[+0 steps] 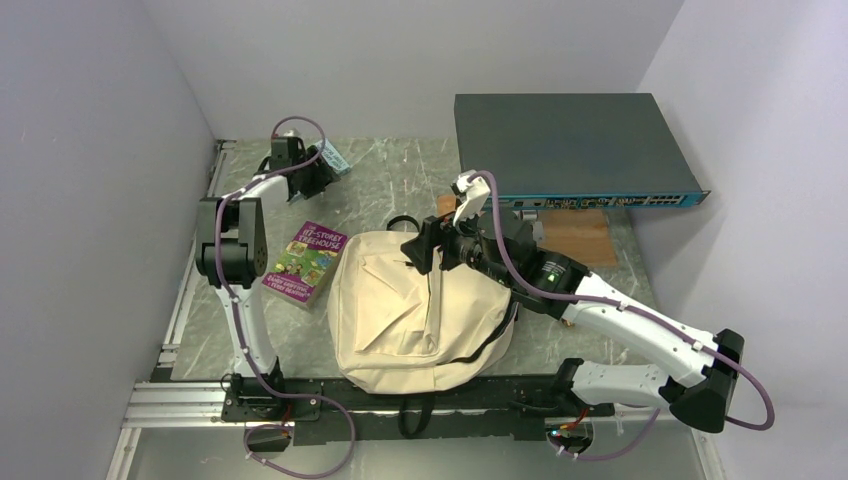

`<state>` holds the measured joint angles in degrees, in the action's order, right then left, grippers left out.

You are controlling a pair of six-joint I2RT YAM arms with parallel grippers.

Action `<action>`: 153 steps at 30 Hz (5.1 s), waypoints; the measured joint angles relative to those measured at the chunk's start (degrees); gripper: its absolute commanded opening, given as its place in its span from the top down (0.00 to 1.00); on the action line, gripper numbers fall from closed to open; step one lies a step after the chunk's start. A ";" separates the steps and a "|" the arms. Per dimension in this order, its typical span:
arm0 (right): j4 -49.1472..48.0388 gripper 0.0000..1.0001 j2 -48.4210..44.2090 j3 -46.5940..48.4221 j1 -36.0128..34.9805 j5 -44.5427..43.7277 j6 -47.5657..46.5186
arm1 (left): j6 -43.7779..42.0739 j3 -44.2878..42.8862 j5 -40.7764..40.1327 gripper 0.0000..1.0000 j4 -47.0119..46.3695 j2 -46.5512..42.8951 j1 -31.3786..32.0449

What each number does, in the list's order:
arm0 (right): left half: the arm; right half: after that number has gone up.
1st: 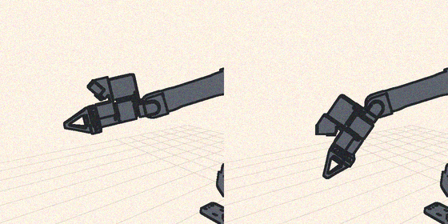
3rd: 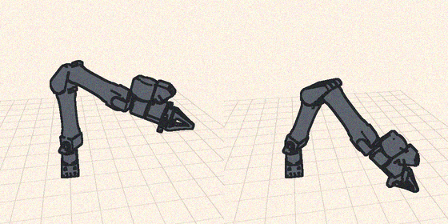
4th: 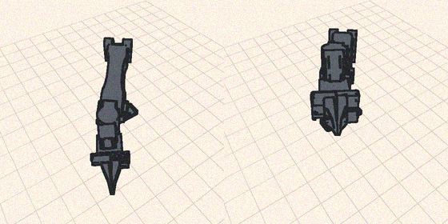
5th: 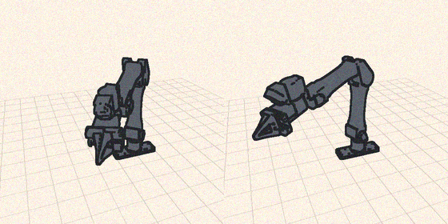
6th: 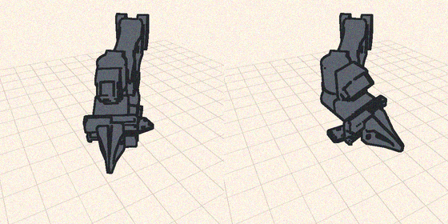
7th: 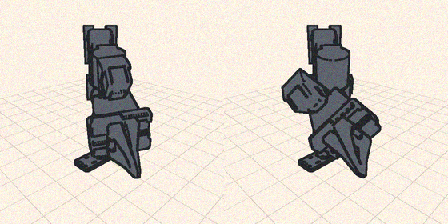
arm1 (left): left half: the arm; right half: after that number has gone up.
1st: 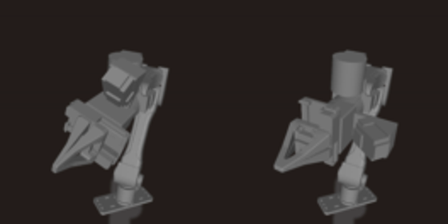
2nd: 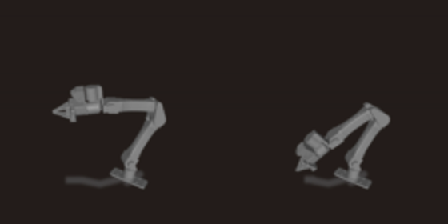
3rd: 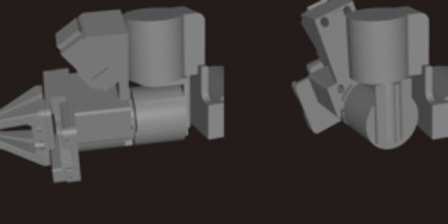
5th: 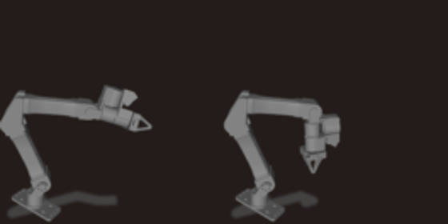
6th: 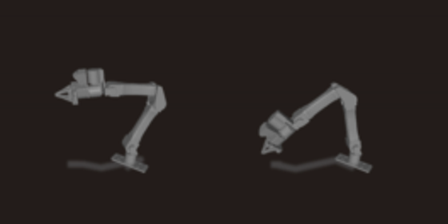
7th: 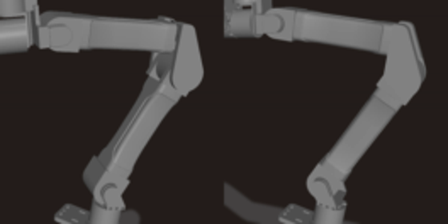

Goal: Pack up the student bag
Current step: Move the book to the center of the board, then pick up the book from the center of the board.

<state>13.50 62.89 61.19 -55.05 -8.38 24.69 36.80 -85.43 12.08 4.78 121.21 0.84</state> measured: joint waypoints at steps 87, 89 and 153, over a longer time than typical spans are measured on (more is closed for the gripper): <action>0.83 0.15 12.92 2.89 -4.76 10.03 -5.01 | 0.46 29.11 -19.37 0.23 29.92 -51.76 7.08; 0.11 0.15 12.52 2.49 -4.72 10.25 -4.98 | 2.51 32.52 -21.51 0.25 33.97 -51.89 12.55; -21.68 0.28 31.65 2.56 -12.90 16.65 11.06 | 5.64 40.02 -43.85 1.00 49.00 -76.81 29.88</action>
<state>-8.19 94.54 63.75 -67.94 8.27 35.75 42.44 -45.41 -31.77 53.78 44.40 30.72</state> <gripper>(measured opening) 0.729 0.021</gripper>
